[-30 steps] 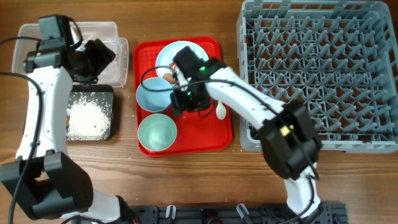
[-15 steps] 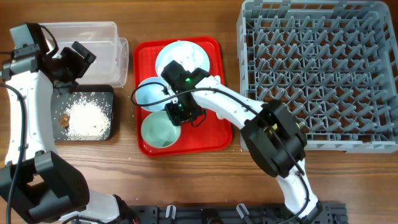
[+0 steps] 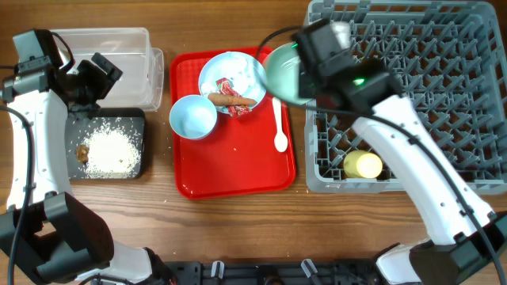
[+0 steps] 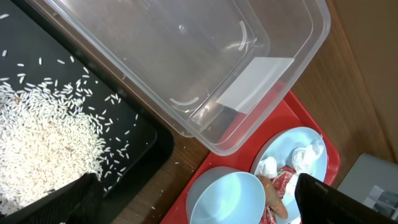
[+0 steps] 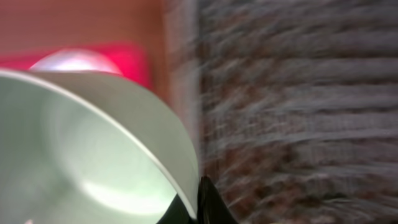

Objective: Sort waste into correct bins and load items into the dishwasher rack
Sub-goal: 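Grasp the pale green bowl on the red tray with the right gripper, then carry the green bowl right and set it in the dish rack, then grasp the light blue bowl on the red tray with the right gripper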

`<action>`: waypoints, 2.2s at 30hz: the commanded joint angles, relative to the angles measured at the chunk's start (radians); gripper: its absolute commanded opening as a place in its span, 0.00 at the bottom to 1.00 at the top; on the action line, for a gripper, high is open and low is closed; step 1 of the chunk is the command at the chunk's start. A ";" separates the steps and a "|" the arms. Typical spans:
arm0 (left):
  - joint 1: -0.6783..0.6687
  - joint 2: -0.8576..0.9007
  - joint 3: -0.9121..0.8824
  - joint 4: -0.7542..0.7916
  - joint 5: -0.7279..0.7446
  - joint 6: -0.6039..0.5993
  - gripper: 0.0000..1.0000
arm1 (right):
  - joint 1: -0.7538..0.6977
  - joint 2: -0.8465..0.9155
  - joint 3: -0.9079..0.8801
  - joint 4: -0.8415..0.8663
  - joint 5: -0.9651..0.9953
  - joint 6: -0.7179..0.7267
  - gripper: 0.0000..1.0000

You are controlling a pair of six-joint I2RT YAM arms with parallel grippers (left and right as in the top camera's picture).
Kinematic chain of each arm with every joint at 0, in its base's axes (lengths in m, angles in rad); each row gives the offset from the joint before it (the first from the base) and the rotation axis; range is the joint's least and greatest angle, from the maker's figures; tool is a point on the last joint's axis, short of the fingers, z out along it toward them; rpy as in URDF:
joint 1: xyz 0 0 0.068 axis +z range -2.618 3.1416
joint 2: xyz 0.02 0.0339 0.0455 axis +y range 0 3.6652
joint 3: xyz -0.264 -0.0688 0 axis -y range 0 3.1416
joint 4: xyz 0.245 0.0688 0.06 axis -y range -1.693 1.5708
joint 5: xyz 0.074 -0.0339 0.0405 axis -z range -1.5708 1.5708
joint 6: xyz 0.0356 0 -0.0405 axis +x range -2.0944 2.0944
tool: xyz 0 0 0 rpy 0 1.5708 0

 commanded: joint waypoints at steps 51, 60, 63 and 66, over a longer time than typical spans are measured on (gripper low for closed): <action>0.005 -0.017 0.014 -0.001 -0.014 0.005 1.00 | 0.067 0.188 0.003 0.382 -0.178 -0.414 1.00; 0.005 -0.017 0.014 -0.001 -0.014 0.005 1.00 | 0.136 0.386 -0.048 0.510 -0.689 0.182 0.71; 0.005 -0.017 0.014 -0.001 -0.014 0.005 1.00 | 0.200 0.487 -0.048 0.520 -0.652 0.245 0.58; 0.005 -0.017 0.014 -0.001 -0.014 0.005 1.00 | 0.234 0.539 -0.048 0.520 -0.643 0.258 0.44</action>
